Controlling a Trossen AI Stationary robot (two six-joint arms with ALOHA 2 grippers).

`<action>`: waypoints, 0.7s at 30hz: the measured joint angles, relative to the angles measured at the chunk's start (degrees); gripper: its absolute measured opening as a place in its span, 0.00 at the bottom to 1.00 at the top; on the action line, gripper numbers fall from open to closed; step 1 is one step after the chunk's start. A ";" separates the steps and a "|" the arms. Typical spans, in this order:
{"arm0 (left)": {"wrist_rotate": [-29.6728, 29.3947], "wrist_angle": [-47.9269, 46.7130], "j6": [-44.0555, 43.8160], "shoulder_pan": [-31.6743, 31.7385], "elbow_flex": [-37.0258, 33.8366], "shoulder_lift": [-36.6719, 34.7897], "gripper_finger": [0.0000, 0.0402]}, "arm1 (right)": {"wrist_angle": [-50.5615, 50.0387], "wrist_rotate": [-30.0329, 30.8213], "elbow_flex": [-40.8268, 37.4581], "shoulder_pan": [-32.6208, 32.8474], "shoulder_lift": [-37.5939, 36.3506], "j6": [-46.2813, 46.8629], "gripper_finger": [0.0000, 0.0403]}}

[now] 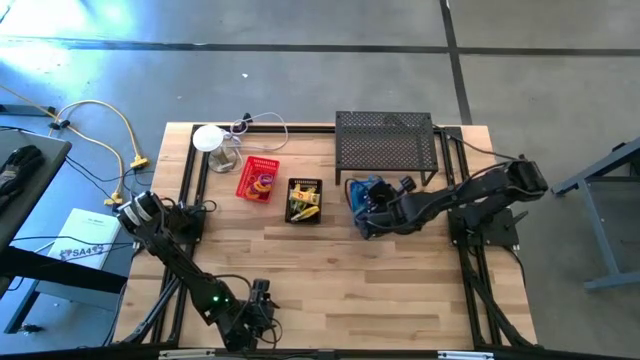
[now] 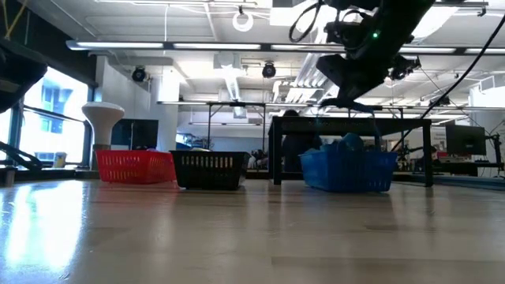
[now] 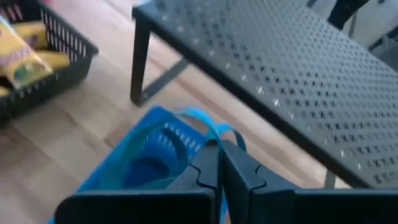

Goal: Pick & Place Office Desk Supplies
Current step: Put the blue rubber band into the blue bin

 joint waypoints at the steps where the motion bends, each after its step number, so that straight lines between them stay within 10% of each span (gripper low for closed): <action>1: 0.10 0.10 0.00 0.00 0.00 0.00 0.55 | 0.07 0.10 0.16 -0.13 0.69 0.11 0.00; 21: -0.24 1.67 -1.73 0.42 0.04 0.00 0.55 | 6.49 -20.46 0.03 -10.07 9.51 -0.18 0.00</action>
